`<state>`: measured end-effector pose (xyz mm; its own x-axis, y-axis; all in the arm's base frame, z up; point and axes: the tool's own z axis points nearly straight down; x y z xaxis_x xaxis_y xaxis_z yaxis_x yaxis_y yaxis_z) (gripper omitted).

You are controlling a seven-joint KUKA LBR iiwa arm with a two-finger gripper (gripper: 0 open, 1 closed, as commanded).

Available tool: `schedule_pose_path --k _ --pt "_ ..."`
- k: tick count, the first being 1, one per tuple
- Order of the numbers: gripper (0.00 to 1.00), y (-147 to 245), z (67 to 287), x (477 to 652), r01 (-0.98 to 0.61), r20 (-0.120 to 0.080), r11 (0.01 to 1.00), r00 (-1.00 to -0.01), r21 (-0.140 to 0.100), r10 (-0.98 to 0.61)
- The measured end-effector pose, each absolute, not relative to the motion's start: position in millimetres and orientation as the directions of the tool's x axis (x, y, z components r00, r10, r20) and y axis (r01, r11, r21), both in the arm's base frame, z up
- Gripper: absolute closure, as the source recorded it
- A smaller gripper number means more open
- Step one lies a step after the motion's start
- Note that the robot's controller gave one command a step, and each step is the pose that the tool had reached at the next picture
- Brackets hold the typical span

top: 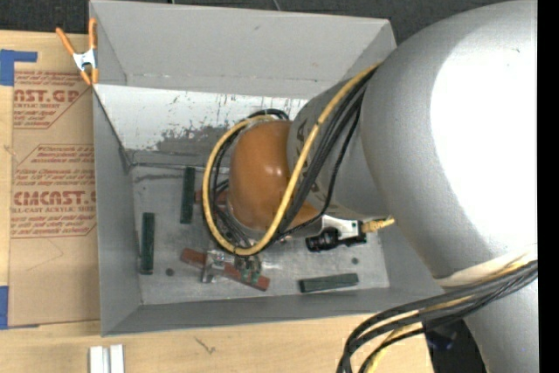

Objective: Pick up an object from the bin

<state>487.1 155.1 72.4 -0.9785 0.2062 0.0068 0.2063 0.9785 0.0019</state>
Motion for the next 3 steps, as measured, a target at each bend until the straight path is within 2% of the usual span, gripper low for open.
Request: schedule_pose_path --k 3 --pt "1.00 155 95 486.2 0.206 0.003 0.979 -0.979 0.000 0.206"
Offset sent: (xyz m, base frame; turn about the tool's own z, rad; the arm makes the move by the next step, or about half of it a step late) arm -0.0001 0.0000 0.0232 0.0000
